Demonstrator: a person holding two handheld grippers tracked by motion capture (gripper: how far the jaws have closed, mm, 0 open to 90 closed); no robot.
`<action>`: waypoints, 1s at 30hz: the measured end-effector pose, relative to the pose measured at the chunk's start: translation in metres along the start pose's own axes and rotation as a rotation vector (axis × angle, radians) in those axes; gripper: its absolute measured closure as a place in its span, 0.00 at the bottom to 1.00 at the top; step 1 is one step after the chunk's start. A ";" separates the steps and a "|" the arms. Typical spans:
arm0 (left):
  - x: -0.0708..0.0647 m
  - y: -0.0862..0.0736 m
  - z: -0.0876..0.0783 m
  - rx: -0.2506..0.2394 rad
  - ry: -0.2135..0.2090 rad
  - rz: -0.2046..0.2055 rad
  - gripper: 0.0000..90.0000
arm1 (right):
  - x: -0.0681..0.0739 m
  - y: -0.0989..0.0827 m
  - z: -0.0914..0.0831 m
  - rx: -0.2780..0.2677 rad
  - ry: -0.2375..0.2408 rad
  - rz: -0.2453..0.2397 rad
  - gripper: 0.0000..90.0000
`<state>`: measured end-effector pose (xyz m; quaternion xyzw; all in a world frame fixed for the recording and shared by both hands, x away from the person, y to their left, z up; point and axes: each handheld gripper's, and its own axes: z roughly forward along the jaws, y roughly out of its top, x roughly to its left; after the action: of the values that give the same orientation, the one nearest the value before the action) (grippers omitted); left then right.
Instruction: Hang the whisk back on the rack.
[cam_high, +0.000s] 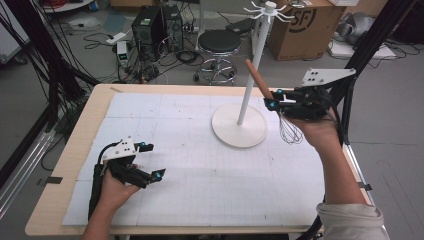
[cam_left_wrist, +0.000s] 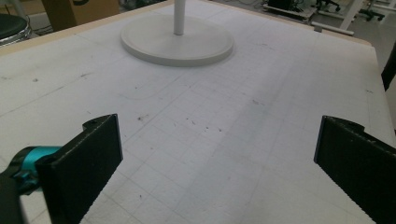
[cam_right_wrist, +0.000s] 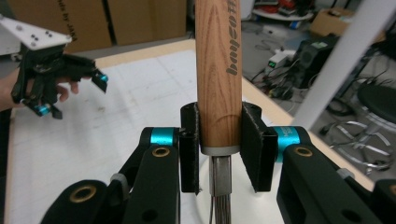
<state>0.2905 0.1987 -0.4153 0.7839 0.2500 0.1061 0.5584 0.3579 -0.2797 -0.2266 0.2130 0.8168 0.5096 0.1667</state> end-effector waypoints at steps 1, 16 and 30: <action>0.000 0.000 0.000 0.000 0.002 -0.001 0.02 | -0.001 0.002 -0.004 -0.008 -0.004 0.006 0.79; 0.000 0.000 -0.001 0.001 0.005 -0.003 0.02 | -0.032 0.026 -0.040 -0.086 -0.066 0.015 0.79; 0.001 -0.001 -0.001 0.004 0.006 -0.002 0.02 | -0.050 0.035 -0.062 -0.108 -0.147 0.061 0.79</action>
<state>0.2905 0.2006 -0.4157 0.7843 0.2529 0.1074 0.5563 0.3767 -0.3387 -0.1655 0.2653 0.7669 0.5405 0.2221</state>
